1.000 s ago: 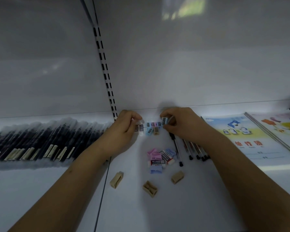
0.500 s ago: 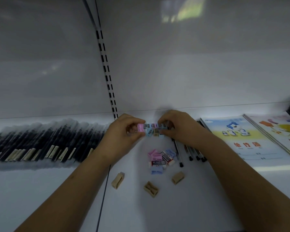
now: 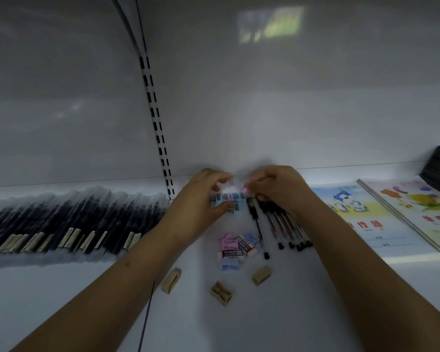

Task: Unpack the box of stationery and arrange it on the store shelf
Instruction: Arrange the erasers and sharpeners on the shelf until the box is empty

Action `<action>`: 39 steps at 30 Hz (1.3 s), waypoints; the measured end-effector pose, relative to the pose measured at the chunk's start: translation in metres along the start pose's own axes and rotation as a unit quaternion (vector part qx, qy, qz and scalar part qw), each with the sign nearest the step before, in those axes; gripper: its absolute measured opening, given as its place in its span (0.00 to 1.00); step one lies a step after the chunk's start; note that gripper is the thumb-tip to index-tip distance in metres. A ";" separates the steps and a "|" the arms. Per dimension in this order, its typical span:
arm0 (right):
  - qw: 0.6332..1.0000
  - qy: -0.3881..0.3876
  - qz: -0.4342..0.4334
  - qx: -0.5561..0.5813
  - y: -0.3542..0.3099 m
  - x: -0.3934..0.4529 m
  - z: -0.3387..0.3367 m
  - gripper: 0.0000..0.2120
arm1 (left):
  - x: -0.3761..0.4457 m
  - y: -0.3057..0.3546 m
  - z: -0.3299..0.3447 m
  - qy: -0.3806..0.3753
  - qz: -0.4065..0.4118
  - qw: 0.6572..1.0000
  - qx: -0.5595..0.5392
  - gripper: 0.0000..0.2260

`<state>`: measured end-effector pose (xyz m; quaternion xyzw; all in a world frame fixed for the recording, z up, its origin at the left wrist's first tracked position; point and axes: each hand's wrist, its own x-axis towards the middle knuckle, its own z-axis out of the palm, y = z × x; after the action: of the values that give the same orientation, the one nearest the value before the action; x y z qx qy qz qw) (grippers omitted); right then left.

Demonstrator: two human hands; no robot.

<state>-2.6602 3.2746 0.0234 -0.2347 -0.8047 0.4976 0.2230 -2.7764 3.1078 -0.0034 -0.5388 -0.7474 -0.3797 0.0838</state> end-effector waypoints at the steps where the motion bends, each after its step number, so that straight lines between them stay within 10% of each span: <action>1: 0.998 0.029 -0.019 -0.055 0.004 0.003 -0.004 0.04 | 0.002 -0.003 -0.001 -0.022 0.016 0.999 0.031 0.19; 20: 0.903 -0.123 -0.195 -0.362 0.013 0.005 0.012 0.03 | 0.003 -0.014 0.018 -0.052 0.075 0.989 0.119 0.11; 39: 0.928 -0.070 -0.169 -0.326 0.014 0.008 0.016 0.15 | 0.002 -0.028 0.008 -0.034 0.043 0.994 0.096 0.11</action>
<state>-2.6738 3.2738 0.0059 -0.1195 -0.9638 0.1786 0.1577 -2.7996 3.1106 -0.0211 -0.5725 -0.7589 -0.2834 0.1262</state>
